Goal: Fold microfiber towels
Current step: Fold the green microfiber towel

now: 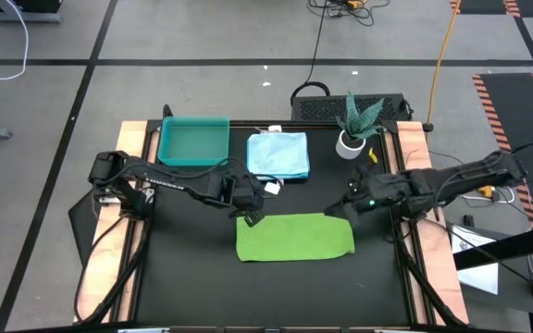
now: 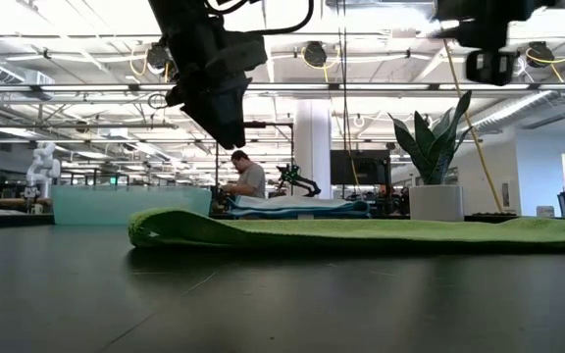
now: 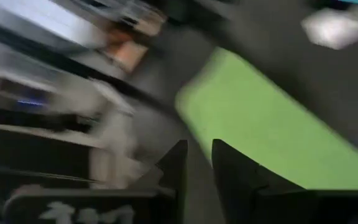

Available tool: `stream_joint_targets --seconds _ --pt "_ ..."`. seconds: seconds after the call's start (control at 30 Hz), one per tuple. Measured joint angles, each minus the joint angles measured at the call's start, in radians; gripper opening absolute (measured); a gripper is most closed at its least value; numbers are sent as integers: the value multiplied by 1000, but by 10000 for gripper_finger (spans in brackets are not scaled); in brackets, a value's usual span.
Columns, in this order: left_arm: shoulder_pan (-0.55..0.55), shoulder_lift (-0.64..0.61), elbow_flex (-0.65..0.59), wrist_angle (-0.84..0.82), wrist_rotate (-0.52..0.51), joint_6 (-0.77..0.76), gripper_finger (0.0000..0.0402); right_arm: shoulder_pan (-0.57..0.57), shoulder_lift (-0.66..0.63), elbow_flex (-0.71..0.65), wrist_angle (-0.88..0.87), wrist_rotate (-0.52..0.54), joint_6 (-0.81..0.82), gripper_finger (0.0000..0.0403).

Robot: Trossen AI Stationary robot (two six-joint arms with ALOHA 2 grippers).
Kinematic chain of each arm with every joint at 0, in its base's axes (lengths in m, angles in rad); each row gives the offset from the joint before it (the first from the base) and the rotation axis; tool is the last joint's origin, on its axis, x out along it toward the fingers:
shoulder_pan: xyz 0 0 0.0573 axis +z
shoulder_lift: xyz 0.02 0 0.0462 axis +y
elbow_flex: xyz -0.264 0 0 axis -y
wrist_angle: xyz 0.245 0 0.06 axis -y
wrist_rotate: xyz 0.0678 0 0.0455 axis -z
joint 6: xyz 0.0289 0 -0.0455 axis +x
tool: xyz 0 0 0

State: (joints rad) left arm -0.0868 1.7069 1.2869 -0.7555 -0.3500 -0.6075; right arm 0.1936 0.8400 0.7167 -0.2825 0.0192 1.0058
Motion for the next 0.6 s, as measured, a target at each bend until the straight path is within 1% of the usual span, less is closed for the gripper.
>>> stream_joint_targets --seconds 0.07,0.13,0.2,0.37,0.43,0.6 --pt "1 0 0 -1 0 1 152 11 30 85 -216 32 26 59" --pt "2 0 0 -1 -8 1 152 26 63 126 -343 36 84 57" --pt "2 0 0 -1 -14 3 152 48 92 131 -411 24 153 57" --pt "3 0 0 -1 -18 27 152 141 157 101 -434 -16 335 57" --pt "3 0 0 -1 -18 37 152 179 175 95 -433 -15 402 57" --pt "6 0 0 1 -18 72 152 276 182 73 -467 96 604 57"
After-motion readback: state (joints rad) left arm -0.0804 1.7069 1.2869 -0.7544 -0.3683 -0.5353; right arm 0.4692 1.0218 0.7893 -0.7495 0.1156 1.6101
